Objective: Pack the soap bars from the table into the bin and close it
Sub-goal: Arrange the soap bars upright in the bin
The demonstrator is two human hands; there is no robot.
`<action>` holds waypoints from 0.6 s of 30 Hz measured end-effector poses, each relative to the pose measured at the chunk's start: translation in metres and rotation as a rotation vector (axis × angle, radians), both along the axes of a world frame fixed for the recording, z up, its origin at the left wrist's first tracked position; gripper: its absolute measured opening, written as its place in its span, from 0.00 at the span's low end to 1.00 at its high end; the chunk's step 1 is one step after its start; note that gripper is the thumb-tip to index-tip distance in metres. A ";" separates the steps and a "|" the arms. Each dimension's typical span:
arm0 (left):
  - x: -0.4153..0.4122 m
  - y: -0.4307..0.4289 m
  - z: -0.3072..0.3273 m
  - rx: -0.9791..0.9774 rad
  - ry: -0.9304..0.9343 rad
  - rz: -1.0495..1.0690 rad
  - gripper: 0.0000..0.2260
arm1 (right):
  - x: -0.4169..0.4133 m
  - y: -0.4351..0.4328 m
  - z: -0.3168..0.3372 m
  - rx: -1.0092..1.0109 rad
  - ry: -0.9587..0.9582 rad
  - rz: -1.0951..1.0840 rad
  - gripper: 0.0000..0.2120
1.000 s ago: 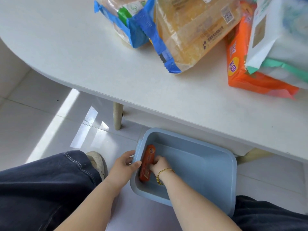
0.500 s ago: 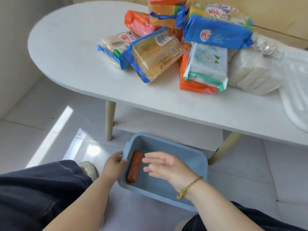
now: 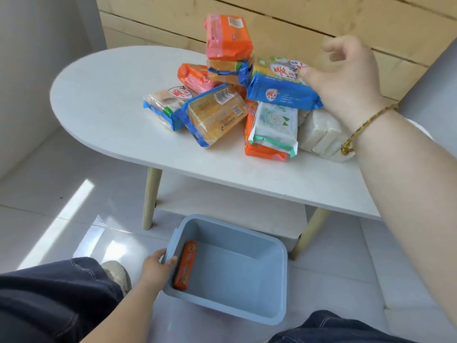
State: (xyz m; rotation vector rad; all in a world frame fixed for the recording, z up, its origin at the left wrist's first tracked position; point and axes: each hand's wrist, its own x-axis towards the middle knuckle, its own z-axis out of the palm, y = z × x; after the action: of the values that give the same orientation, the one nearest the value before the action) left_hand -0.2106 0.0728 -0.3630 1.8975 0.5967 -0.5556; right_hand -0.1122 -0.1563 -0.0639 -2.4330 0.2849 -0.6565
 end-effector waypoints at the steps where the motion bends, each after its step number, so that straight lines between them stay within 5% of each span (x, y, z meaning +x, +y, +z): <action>1: -0.001 0.001 0.001 -0.017 0.022 -0.014 0.17 | 0.011 -0.002 0.001 -0.134 0.082 0.032 0.24; 6: 0.000 0.005 0.000 -0.050 0.028 -0.037 0.16 | 0.049 0.000 0.001 -0.508 0.468 0.254 0.41; 9: 0.003 0.004 -0.005 -0.070 0.034 -0.025 0.15 | 0.067 -0.003 0.000 -0.482 0.597 0.310 0.44; 18: 0.010 -0.004 -0.008 -0.093 0.035 0.009 0.15 | 0.077 -0.011 -0.008 -0.398 0.470 0.318 0.40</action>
State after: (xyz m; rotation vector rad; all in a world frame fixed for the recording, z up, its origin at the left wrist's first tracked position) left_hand -0.2009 0.0689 -0.3707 1.8000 0.5916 -0.6023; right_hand -0.0352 -0.1674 -0.0715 -2.9087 -0.0626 0.0126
